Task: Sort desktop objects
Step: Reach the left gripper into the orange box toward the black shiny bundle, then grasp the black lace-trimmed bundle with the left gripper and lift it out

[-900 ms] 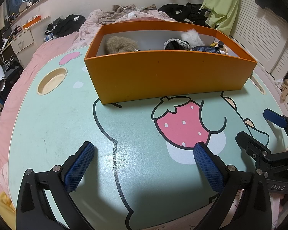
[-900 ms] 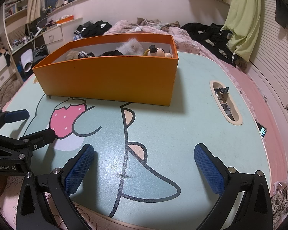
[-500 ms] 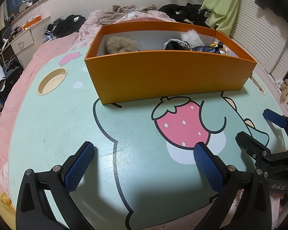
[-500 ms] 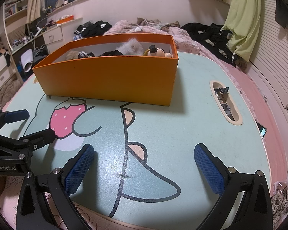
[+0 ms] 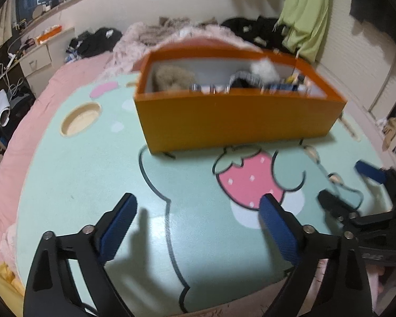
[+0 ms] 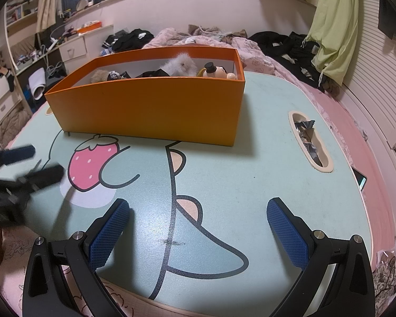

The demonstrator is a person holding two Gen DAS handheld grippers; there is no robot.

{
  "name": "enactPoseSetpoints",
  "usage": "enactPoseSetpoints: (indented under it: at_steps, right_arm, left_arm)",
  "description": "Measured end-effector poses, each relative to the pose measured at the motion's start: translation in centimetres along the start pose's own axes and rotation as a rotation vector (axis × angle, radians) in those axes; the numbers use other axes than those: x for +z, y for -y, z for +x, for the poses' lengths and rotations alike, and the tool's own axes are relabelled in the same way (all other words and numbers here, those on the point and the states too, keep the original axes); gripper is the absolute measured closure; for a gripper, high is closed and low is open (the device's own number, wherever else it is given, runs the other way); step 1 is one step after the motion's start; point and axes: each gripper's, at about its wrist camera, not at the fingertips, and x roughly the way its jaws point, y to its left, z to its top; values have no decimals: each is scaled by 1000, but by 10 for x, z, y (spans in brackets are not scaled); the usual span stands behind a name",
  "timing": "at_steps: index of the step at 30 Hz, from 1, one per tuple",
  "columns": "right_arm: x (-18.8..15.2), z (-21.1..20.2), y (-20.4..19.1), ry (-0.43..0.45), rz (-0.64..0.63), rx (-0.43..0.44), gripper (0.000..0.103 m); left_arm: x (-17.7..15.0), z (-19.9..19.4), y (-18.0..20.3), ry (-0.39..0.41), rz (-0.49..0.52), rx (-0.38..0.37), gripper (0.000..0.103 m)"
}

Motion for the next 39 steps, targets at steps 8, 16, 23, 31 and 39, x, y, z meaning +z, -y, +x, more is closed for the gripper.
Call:
enactPoseSetpoints:
  at_steps: [8,16,23,31,39]
  right_arm:
    - [0,0,0,0,0,0,0]
    - [0,0,0,1,1,0,0]
    - [0,0,0,1,1,0,0]
    - [0,0,0,1,1,0,0]
    - [0,0,0,2,2,0,0]
  left_arm:
    - [75,-40,-2,67,-133,-2,50]
    - [130,45,6,-189,-228,-49,49]
    - [126,65,15,-207,-235,-55,80]
    - [133,-20,15,51,-265,-162,96]
    - [100,-84,27,182,-253,-99,96]
